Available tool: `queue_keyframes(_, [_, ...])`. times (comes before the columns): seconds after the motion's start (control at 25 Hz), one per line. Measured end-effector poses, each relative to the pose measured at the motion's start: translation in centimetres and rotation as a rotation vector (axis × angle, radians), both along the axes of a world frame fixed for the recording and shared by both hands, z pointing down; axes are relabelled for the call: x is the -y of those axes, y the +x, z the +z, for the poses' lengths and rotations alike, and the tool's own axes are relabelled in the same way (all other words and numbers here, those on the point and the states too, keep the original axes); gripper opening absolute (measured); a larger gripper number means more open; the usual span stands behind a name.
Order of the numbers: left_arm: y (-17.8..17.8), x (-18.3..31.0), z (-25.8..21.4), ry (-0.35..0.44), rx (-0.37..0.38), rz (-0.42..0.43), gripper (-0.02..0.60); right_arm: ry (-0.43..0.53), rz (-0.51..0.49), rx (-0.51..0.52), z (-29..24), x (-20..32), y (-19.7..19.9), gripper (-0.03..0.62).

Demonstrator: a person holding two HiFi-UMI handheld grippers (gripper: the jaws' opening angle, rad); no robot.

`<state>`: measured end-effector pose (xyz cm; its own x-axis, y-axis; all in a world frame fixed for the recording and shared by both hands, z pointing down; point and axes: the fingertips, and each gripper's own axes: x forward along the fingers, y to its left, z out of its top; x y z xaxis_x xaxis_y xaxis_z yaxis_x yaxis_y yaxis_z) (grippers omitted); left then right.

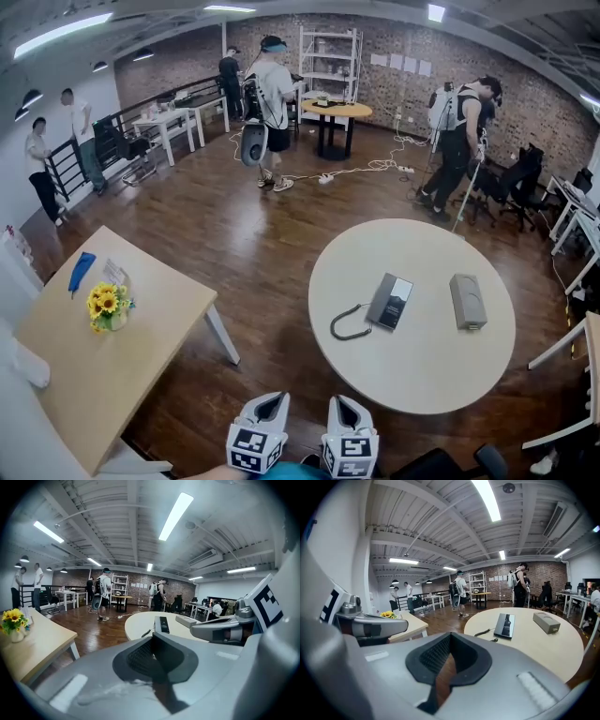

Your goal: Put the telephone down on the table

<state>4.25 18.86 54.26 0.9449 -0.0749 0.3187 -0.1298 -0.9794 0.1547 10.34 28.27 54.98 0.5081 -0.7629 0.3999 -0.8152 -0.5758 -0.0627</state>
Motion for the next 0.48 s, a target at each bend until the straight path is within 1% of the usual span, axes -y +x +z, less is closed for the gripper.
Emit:
queue_keyframes(0.2, [0.4, -1.4, 0.2, 0.016, 0.016, -0.004, 0.014, 0.013, 0.006, 0.014, 0.5, -1.2, 1.1, -0.006])
queue_keyframes(0.36, [0.8, -1.2, 0.5, 0.019, 0.034, -0.010, 0.014, 0.010, 0.003, 0.033, 0.9, -1.2, 1.5, -0.006])
queue_keyframes(0.48, [2.0, -1.0, 0.9, 0.022, 0.031, 0.002, 0.014, -0.002, 0.012, 0.040, 1.5, -1.0, 2.4, -0.006])
